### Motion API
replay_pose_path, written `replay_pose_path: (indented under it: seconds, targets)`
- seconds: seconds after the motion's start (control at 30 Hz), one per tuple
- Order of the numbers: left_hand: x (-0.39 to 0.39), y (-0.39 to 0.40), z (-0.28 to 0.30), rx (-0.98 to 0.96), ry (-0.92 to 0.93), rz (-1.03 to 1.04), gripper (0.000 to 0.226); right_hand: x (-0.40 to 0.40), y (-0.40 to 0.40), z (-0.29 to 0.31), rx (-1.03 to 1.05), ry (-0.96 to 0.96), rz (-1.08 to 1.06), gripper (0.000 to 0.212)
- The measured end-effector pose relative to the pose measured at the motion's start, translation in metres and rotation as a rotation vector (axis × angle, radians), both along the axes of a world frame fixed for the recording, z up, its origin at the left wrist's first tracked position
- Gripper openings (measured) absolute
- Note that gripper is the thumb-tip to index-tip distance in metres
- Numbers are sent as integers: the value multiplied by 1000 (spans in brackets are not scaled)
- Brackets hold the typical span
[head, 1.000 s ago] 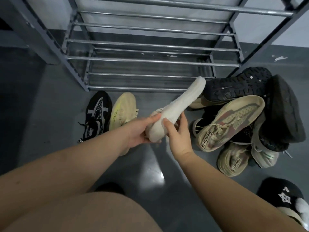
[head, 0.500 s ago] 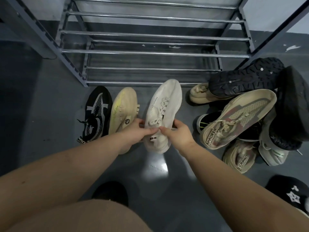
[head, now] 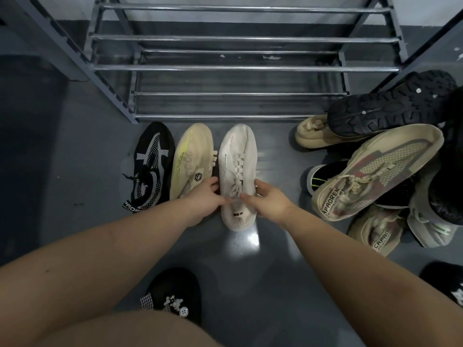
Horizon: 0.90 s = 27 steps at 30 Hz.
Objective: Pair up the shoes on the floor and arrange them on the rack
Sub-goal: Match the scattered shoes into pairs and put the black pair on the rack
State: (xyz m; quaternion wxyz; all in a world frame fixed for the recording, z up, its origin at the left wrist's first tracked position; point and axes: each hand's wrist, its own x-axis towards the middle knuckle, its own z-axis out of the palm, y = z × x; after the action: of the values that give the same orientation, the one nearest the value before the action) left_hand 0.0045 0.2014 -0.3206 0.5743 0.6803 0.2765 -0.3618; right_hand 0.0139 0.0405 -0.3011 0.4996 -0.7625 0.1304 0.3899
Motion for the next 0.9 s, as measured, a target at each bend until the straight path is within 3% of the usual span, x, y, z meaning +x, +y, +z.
replay_pose_path:
  seconds: [0.07,0.2,0.33,0.5,0.67,0.9]
  targets:
    - [1,-1,0,11,-32,-33,83,-3,-1,0,54,21,-61,52]
    - [-1,-5,3,107,-128,-124,88,-1,-4,0,-15,-53,24,56]
    - [5,-14,19,357,-327,-423,90,1,-14,-6,-339,-229,245,79]
    - [19,-38,39,523,-549,-816,82,0,-48,6,-731,-564,454,69]
    - [17,-83,41,516,-608,-948,79,-11,-94,13,-872,-654,334,67]
    - [17,-141,37,390,-502,-947,78,-41,-162,7,-956,-729,92,73]
